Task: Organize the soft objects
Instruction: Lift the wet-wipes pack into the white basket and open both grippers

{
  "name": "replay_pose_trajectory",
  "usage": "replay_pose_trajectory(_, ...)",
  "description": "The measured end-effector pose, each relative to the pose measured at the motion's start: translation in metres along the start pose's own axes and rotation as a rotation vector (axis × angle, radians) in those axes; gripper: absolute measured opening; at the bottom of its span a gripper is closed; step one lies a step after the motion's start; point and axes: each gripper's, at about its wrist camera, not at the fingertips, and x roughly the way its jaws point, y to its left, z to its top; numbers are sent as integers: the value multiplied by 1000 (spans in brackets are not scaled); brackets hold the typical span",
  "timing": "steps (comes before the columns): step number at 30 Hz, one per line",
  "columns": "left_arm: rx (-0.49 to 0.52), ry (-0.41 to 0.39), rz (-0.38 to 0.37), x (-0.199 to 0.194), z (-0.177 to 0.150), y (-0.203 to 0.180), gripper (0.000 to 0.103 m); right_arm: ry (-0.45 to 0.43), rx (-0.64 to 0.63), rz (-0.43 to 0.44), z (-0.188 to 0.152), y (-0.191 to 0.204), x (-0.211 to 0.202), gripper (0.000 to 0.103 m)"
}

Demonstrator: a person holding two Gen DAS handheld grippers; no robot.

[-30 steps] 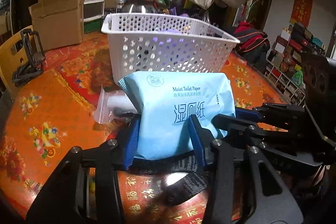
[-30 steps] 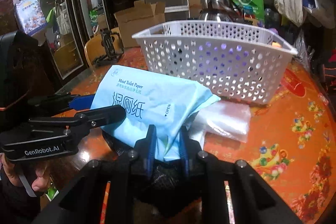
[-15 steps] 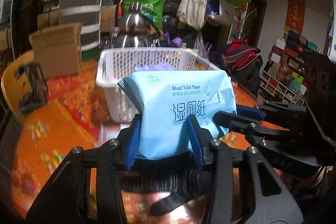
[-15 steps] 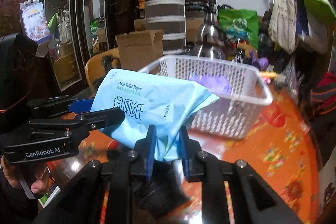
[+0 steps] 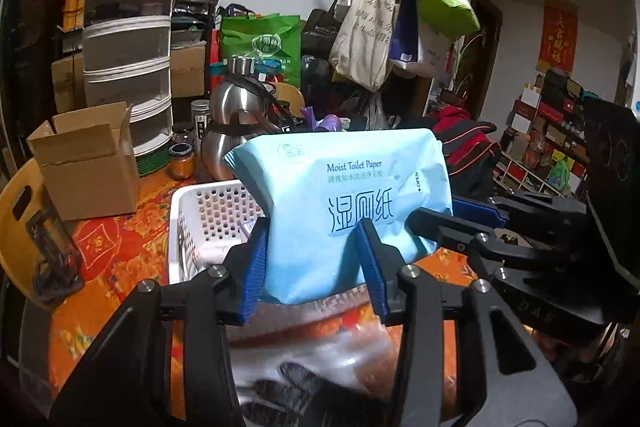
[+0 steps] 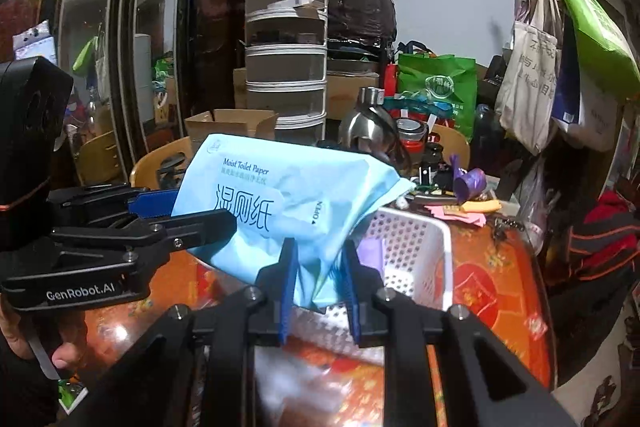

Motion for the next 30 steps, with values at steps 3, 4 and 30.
replay_pose_trajectory(3,-14,34,11,36,12,11,41,31,31,12,12,-17,25,20)
replay_pose_trajectory(4,-13,51,16,49,14,13,41,50,31,8,13,-23,38,20)
replay_pose_trajectory(30,-112,278,30,176,-43,58,44,280,90,40,-46,-52,159,23)
